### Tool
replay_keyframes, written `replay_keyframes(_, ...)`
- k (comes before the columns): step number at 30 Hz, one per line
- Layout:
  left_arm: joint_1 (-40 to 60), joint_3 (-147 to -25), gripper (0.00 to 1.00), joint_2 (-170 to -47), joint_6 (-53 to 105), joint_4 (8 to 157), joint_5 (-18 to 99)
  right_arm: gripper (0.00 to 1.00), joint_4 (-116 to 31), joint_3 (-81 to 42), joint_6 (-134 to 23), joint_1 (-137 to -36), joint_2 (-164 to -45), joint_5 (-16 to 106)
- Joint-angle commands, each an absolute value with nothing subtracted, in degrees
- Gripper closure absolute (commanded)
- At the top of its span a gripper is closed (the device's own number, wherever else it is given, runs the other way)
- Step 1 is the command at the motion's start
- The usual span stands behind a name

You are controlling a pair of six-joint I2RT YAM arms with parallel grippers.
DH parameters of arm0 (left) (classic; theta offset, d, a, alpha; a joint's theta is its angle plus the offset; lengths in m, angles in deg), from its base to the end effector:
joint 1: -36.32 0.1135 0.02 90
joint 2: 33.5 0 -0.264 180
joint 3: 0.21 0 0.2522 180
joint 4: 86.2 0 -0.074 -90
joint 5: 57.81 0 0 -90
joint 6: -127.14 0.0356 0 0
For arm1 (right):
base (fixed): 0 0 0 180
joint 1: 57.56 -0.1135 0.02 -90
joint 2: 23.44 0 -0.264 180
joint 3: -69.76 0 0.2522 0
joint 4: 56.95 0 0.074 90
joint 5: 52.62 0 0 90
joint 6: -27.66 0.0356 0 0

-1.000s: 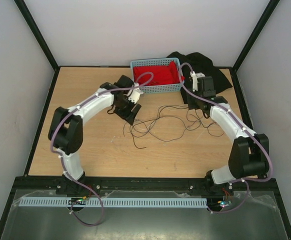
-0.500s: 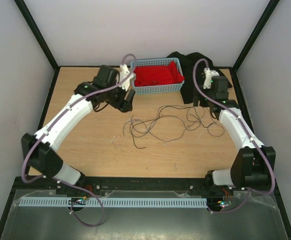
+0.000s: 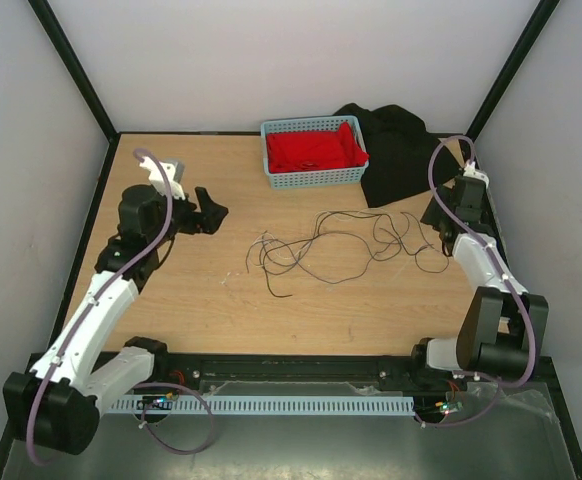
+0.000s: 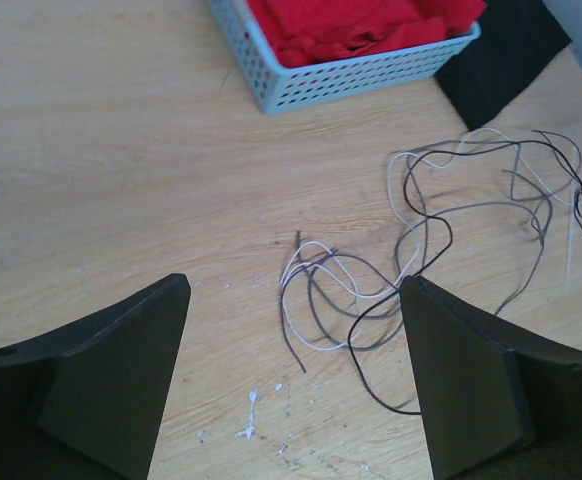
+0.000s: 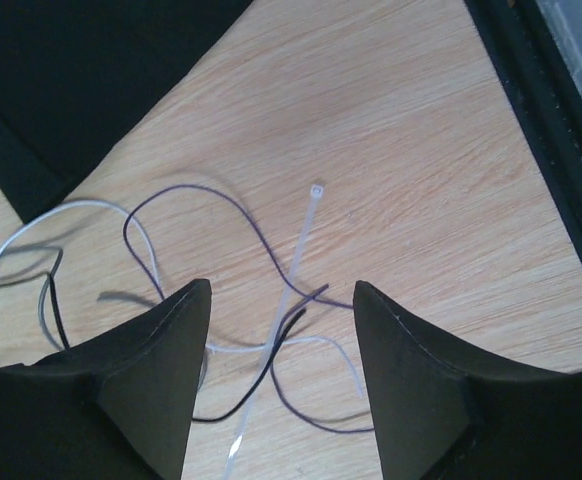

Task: Zip-tie the wires
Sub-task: Pick up the ribbon at the center of the board.

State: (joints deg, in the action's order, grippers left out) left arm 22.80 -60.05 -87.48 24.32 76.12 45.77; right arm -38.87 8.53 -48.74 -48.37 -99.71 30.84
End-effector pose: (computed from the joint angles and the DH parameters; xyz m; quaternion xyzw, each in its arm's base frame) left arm 0.2138 -0.0600 0.3305 0.0793 0.7702 -0.2320 0.5887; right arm 0.2881 -0.0507 0.2448 0.2001 0.8552 -0.0318 0.4770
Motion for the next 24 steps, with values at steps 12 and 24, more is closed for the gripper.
replay_keyframes(12, 23.5, -57.8, 0.11, -91.1, 23.6, 86.0, 47.8, 0.50, -42.0, 0.0, -45.7, -48.3, -116.7, 23.5)
replay_keyframes(24, 23.2, -58.1, 0.11, -91.7, 23.7, 86.0, 47.8, 0.52, -42.1, -3.6, -47.0, -48.0, -123.6, 20.7)
